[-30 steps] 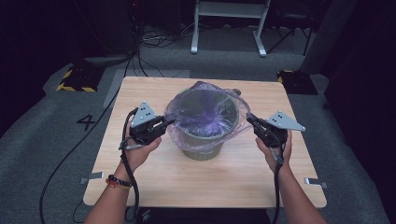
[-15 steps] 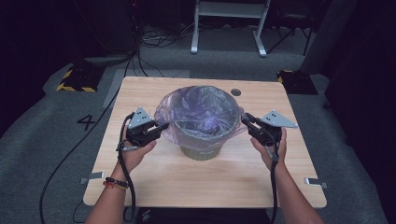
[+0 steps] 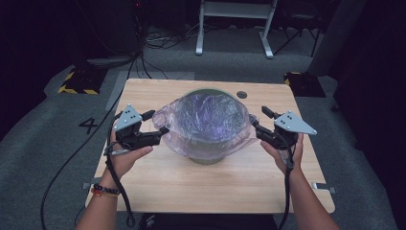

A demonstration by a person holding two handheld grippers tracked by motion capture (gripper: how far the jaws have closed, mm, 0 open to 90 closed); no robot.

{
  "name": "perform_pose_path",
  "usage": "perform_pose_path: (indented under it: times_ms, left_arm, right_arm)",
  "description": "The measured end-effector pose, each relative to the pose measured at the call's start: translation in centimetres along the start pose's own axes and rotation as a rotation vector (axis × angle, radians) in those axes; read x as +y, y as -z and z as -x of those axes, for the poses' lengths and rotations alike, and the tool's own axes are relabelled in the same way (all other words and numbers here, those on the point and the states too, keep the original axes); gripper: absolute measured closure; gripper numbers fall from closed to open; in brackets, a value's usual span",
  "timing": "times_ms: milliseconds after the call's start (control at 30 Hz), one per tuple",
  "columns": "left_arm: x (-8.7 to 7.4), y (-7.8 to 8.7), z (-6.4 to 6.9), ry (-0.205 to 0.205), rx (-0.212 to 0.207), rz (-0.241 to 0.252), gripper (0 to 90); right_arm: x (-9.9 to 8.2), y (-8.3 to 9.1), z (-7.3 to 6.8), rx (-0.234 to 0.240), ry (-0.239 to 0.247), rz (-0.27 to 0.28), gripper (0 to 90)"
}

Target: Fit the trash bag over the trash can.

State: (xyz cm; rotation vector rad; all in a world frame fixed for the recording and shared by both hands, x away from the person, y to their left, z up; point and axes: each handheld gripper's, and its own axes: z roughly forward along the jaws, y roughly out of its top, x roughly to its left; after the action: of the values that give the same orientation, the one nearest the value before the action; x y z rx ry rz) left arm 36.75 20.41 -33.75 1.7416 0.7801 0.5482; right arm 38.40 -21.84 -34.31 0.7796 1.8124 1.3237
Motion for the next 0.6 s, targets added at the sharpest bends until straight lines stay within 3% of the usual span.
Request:
perform_pose_path:
  times_ms: [67,167,300,433,467,600]
  left_arm:
    - [0.7,0.1,0.0,-0.014,0.008,0.006,27.6]
    - [1.3,0.0,-0.4,-0.006,0.017,0.018,28.7]
    - [1.6,-0.9,-1.8,0.033,0.045,0.019,45.4]
    - [1.6,-2.3,-3.4,0.049,0.055,-0.014,61.7]
    - [1.5,-2.7,-3.8,0.06,0.041,-0.017,67.8]
    - [1.1,-4.4,-4.9,0.071,0.049,-0.067,73.3]
  right_arm:
    - [0.7,-0.2,0.0,0.009,0.024,0.001,52.7]
    - [1.4,-0.8,0.4,0.037,0.048,0.0,67.7]
    - [2.0,-1.8,1.3,0.063,0.034,0.001,82.5]
    - [2.4,-3.2,2.0,0.085,0.047,-0.034,88.6]
    - [2.4,-3.6,2.3,0.081,0.046,-0.048,89.0]
    - [2.1,-5.7,3.6,0.103,-0.016,-0.112,89.6]
